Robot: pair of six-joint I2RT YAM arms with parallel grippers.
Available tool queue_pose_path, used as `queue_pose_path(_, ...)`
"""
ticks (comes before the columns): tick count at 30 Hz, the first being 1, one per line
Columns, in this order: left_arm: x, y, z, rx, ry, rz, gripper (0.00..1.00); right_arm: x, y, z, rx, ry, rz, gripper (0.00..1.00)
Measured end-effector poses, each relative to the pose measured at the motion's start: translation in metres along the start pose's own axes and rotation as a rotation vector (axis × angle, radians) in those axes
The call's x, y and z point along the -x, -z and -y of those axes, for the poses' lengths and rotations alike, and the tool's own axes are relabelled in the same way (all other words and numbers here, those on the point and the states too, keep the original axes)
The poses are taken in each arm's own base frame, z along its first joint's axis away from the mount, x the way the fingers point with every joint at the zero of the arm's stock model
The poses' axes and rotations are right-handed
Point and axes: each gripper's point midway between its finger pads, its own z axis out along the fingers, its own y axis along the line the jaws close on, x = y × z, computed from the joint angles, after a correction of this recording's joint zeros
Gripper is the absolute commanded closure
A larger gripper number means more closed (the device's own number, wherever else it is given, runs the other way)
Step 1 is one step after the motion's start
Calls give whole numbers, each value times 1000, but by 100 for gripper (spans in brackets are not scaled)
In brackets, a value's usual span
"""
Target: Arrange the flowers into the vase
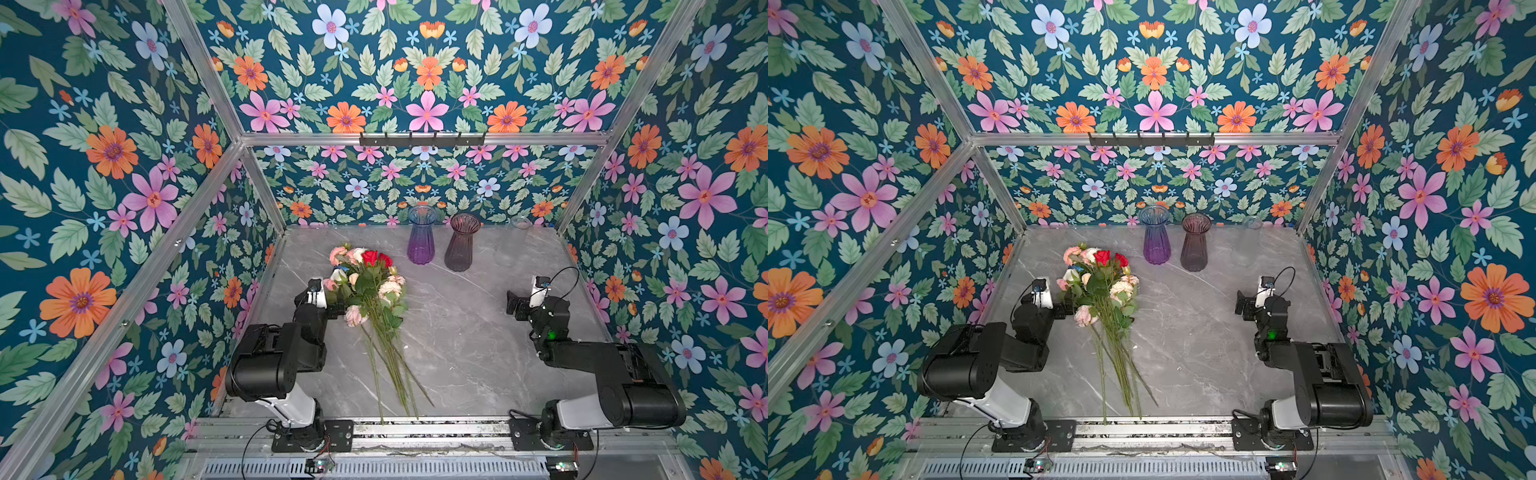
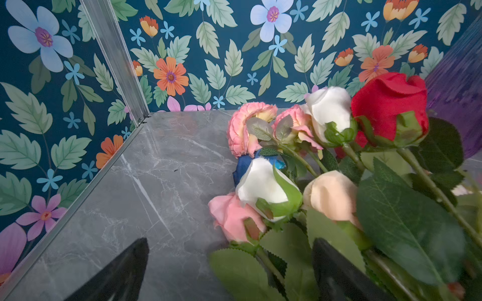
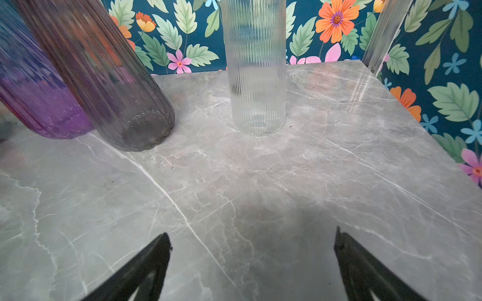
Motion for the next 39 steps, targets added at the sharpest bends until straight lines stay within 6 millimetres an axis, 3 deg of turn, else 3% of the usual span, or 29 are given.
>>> queue_pose_path(31,-1,0,2,-11,3,-2,0,0,0,0,0,-1,0,1)
queue_pose_path(39,1,-3,-14,76,44,-8,0,3,-1,1,-5,-6,6,1)
